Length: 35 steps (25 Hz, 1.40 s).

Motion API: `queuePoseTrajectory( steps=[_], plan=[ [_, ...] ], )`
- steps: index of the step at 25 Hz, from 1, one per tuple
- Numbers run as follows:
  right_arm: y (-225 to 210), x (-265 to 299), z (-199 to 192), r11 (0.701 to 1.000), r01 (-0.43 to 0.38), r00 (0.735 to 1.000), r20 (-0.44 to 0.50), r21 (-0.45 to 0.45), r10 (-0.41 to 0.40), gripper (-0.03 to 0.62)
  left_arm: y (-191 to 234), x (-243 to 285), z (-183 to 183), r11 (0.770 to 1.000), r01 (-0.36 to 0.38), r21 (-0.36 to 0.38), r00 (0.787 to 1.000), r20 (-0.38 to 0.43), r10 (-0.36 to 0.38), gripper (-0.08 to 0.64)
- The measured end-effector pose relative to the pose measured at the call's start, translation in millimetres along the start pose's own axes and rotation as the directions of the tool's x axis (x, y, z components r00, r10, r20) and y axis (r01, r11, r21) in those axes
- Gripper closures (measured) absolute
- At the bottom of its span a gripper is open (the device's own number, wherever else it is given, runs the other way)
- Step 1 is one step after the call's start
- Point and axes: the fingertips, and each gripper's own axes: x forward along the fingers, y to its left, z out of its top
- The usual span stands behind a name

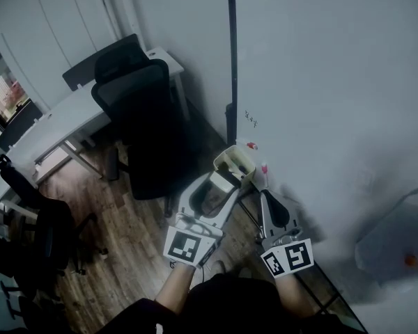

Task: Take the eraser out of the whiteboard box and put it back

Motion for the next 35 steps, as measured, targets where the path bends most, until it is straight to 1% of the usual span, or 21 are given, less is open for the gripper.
queuePoseTrajectory(
  steps=[9,13,21,26,30,35],
  plan=[
    [-6,-1,-3,1.000,0.010,1.000,-0.007,0.002,-0.010,0.591,3,4,-4,1.000,-0.004,0.005,1.000,-0.010,0.004,0.321],
    [-7,-2,-7,1.000,0.015,1.000,-0.014,0.006,-0.015,0.591,2,5,-7,1.000,0.003,-0.014,1.000,-0.017,-0.004,0.321],
    [-8,-2,-7,1.000,0.025,1.000,-0.016,0.008,-0.025,0.591,4,10,-11,1.000,0.023,-0.021,0.999,-0.027,-0.023,0.321],
    [-7,1,-11,0.999,0.035,0.999,-0.027,0.009,-0.034,0.591,10,21,-18,0.999,0.041,-0.035,0.998,-0.040,-0.042,0.321],
    [-10,3,-18,0.998,0.053,0.998,-0.042,0.018,-0.052,0.591,22,35,-26,0.999,0.036,-0.037,0.998,-0.046,-0.038,0.321],
    [-16,7,-33,0.996,0.088,0.994,-0.072,0.034,-0.086,0.591,31,58,-41,0.996,0.072,-0.055,0.996,-0.052,-0.075,0.321]
  ],
)
